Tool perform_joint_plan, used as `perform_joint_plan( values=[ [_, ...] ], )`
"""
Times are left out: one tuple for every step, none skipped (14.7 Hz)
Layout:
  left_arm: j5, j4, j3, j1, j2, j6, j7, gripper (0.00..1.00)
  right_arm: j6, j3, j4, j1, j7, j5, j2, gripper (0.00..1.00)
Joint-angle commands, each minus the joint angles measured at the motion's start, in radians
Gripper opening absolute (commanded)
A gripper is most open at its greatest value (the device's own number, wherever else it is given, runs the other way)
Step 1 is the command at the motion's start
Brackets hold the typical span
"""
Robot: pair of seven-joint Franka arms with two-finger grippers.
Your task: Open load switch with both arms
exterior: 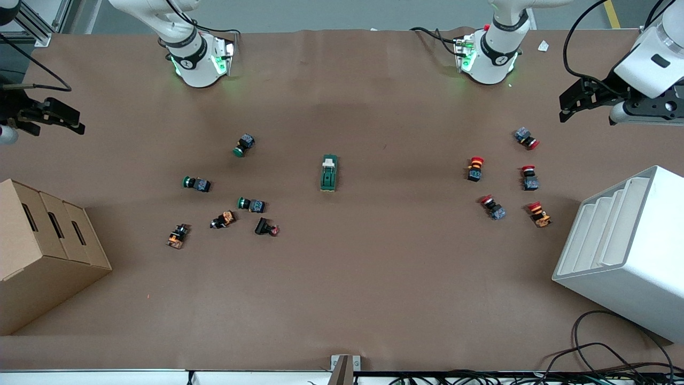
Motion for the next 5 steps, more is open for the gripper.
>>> perform_joint_plan(
  values=[
    [-0.009,0.018,0.005,0.004,0.0,-0.014,0.046,1.0,-0.012,0.005,0.002,0.006,0.023,-0.021,-0.025,1.0],
    [-0.006,0.033,0.005,0.004,0.012,-0.014,0.043,1.0,-0.01,0.004,0.003,0.004,0.023,-0.015,-0.023,1.0],
    [-0.006,0.049,0.005,0.006,0.017,-0.014,0.041,1.0,-0.007,0.004,0.006,0.004,0.023,-0.012,-0.023,1.0],
    [-0.006,0.052,0.005,0.006,0.019,-0.015,0.04,1.0,-0.006,0.002,0.007,0.004,0.023,-0.011,-0.023,1.0],
    [-0.006,0.052,0.005,0.004,0.022,-0.015,0.038,1.0,-0.007,0.002,0.008,0.004,0.023,-0.011,-0.023,1.0]
  ],
)
